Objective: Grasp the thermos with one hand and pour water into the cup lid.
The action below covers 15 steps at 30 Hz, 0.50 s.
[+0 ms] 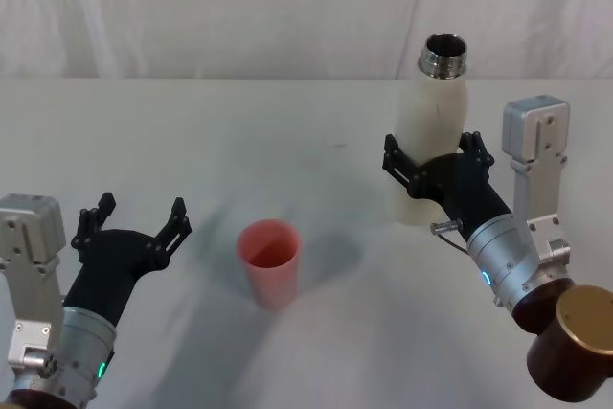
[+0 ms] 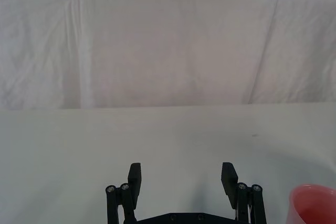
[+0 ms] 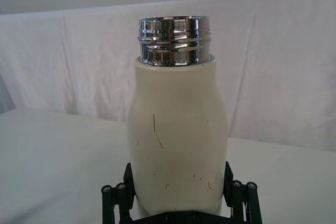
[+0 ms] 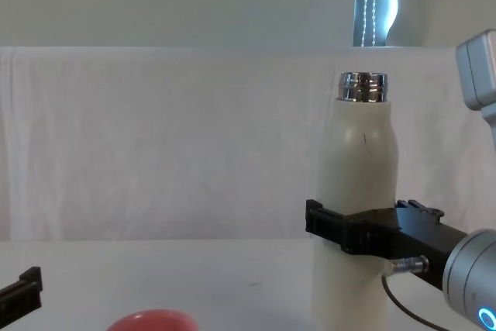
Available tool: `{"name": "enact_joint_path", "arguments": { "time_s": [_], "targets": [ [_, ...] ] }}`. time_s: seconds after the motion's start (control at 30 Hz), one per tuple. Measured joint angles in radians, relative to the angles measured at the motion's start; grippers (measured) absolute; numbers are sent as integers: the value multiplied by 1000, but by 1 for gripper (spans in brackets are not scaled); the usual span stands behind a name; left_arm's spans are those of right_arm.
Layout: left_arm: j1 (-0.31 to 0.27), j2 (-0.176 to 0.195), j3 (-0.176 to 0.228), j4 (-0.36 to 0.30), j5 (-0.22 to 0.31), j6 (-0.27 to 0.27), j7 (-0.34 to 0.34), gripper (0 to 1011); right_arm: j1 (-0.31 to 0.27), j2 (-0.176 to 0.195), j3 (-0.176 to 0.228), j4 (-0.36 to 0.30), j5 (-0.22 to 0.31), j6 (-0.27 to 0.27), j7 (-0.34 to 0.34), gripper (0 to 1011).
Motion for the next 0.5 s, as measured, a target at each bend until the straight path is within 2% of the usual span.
{"name": "enact_joint_path", "arguments": {
  "time_s": [0.5],
  "targets": [
    [0, 0, 0, 0, 0, 0, 0, 1001, 0, 0, 0, 0, 0, 0, 0, 960]
  ]
}}
